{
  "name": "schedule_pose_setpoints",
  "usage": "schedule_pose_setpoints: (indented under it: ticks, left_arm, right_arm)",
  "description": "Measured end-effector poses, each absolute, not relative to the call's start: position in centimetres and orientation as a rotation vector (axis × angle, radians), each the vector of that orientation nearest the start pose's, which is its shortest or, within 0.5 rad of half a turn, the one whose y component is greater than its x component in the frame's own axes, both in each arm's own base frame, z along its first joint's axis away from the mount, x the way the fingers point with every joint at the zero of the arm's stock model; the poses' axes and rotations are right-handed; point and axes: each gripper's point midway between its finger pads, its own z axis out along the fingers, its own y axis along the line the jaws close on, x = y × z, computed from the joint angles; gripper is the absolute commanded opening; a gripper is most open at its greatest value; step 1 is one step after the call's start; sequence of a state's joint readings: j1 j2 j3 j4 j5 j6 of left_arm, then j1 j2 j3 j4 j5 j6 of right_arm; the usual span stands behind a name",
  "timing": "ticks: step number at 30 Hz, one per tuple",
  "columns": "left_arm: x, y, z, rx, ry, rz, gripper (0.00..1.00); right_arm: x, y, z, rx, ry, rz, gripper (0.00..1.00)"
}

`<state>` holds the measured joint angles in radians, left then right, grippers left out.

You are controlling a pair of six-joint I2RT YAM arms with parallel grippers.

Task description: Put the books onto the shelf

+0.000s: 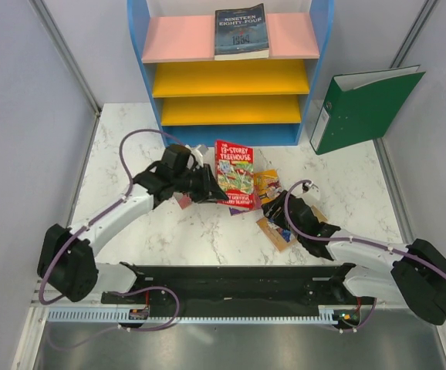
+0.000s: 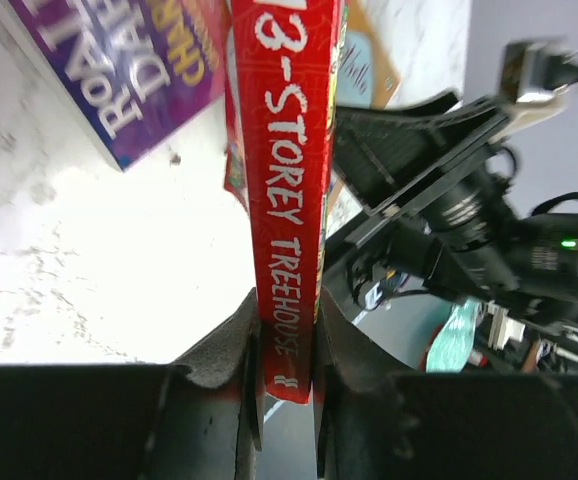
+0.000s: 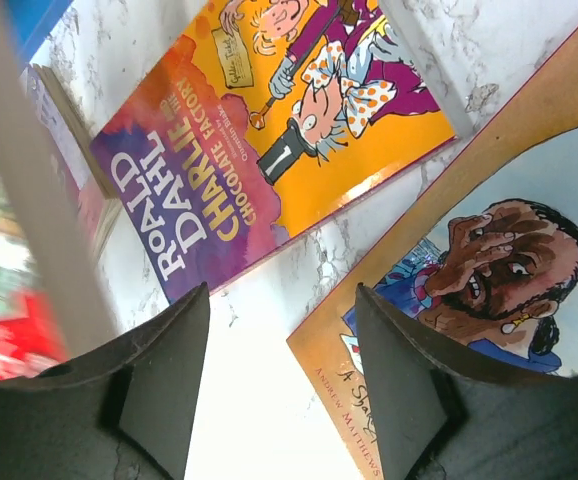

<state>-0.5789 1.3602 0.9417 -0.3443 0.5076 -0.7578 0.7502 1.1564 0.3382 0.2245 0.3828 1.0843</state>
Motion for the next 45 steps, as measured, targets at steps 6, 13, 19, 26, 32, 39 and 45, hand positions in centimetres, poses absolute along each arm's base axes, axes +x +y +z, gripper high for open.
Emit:
schedule_pose_setpoints:
  ticks: [6,13,19,26,32,39,45]
  left_arm:
    - [24.3,-26.5,23.3,0.123,2.392,-1.197,0.02]
    - [25.1,-27.8,35.4,0.293,2.157,-1.309,0.02]
    - [28.2,-28.5,44.8,0.381,1.948,-1.37,0.02]
    - [33.7,-29.2,49.9,0.376,1.852,-1.462,0.02]
    - [38.4,-29.4,49.9,0.264,1.862,-1.607,0.02]
    - [42.2,-29.7,49.0,0.13,1.863,-1.738,0.02]
    - [44.5,-30.2,47.8,0.072,1.865,-1.82,0.02]
  right_arm:
    - [25.6,19.5,6.2,0.587,2.103,0.663,0.68]
    - [25.4,19.4,5.2,0.58,2.136,0.639,0.68]
    - [25.3,19.5,5.0,0.571,2.145,0.635,0.68]
    - [25.2,19.7,4.0,0.557,2.178,0.621,0.68]
    - [25.2,19.9,4.1,0.548,2.178,0.634,0.68]
    - [25.3,20.3,4.1,0.541,2.179,0.649,0.68]
    - [25.3,20.4,4.0,0.532,2.182,0.654,0.68]
